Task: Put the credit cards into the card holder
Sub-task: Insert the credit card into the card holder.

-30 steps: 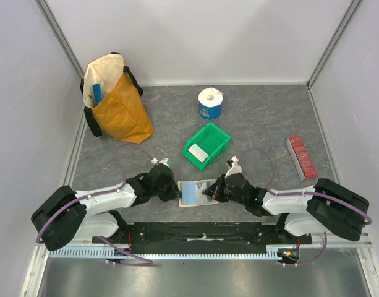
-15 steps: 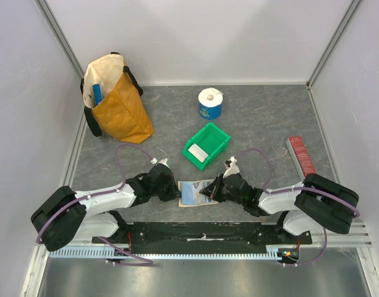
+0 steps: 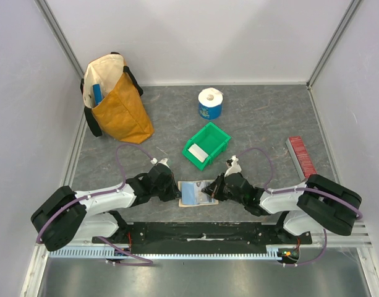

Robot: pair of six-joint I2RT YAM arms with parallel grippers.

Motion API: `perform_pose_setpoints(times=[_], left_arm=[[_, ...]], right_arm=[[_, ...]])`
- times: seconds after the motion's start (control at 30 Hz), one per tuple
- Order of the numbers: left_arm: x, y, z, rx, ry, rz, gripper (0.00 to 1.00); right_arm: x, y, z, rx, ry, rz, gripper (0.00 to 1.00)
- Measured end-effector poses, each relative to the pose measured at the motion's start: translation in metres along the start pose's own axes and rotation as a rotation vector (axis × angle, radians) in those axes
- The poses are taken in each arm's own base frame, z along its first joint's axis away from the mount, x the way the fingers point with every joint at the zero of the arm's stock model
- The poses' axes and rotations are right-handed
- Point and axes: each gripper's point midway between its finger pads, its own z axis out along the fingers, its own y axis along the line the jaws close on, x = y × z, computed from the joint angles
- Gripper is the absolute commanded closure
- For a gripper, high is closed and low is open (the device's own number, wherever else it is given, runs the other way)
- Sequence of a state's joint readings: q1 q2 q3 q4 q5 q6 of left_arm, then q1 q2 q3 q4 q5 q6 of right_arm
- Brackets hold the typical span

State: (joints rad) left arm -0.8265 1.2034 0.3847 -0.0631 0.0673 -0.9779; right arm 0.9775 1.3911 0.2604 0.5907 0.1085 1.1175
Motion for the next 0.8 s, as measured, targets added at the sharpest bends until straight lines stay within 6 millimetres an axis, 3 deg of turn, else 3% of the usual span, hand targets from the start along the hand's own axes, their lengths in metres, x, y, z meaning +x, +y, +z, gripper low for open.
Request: perform_pose_setpoints(times=[0.8], left_arm=[[0.0011,-0.0025,0.0015,0.012,0.009,0.000,0.98]], right_arm=[[-0.0025,-0.0031,0.0002,0.016,-0.015,0.011,1.00]])
